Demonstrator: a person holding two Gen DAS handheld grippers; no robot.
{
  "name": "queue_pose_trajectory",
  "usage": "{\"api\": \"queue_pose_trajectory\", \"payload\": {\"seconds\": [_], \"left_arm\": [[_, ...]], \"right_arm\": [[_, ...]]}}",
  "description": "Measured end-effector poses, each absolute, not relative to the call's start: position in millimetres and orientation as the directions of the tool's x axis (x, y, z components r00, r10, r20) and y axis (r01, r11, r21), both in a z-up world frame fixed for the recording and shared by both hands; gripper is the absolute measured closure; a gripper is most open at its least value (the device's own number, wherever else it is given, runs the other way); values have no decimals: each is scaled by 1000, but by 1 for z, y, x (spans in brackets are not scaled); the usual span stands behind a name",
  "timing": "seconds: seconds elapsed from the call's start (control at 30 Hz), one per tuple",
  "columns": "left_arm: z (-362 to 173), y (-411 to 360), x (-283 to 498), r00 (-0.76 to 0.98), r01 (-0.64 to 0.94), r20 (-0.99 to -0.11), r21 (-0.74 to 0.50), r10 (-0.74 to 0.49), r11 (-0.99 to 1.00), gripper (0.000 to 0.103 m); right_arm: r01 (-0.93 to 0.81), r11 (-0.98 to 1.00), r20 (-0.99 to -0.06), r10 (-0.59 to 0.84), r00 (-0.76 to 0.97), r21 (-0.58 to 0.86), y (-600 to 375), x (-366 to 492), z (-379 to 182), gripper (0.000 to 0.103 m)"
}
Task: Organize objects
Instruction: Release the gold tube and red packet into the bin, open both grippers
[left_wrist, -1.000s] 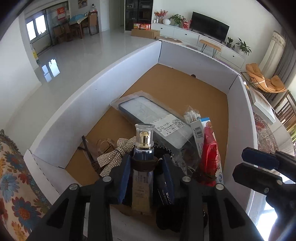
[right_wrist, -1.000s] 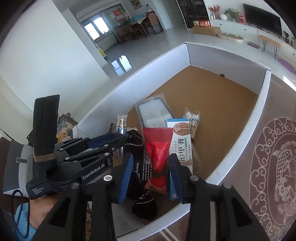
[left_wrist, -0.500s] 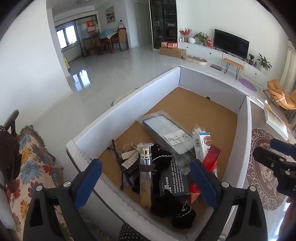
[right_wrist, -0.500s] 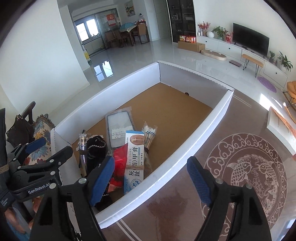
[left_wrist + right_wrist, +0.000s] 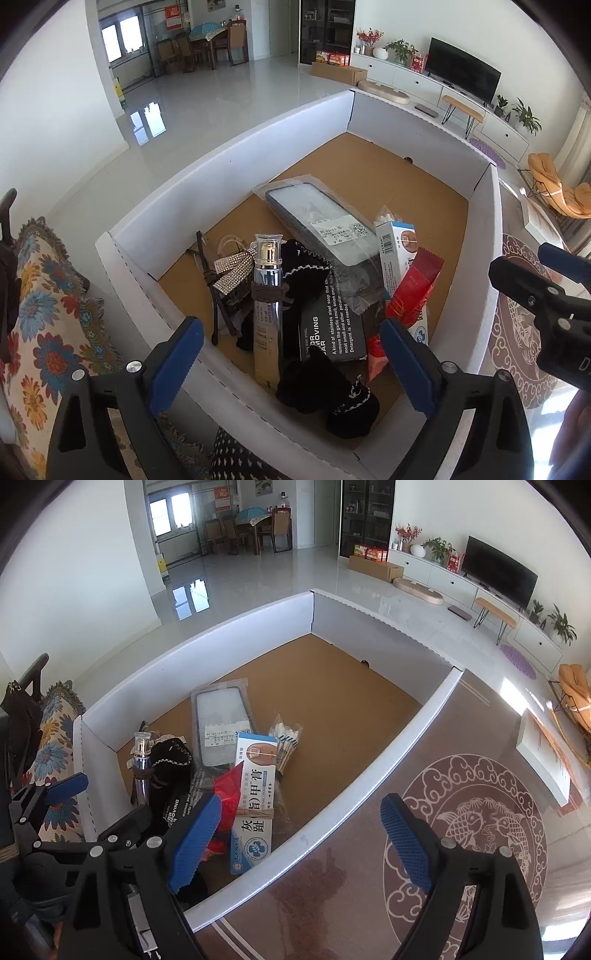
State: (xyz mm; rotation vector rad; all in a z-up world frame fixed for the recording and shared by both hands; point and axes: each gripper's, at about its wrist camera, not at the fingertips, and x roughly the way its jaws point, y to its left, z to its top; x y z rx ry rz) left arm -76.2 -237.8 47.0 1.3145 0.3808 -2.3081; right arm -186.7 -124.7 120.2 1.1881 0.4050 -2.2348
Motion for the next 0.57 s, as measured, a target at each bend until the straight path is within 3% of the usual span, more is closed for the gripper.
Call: {"api": "queue_pose_trajectory", "payload": {"seconds": [0.57], "left_arm": [[57,-231,-78,-492,504,-815,20,-305,-864,6]], "right_arm": [[593,-805,-824,-344,-450,12,-130,-192,116,13]]}}
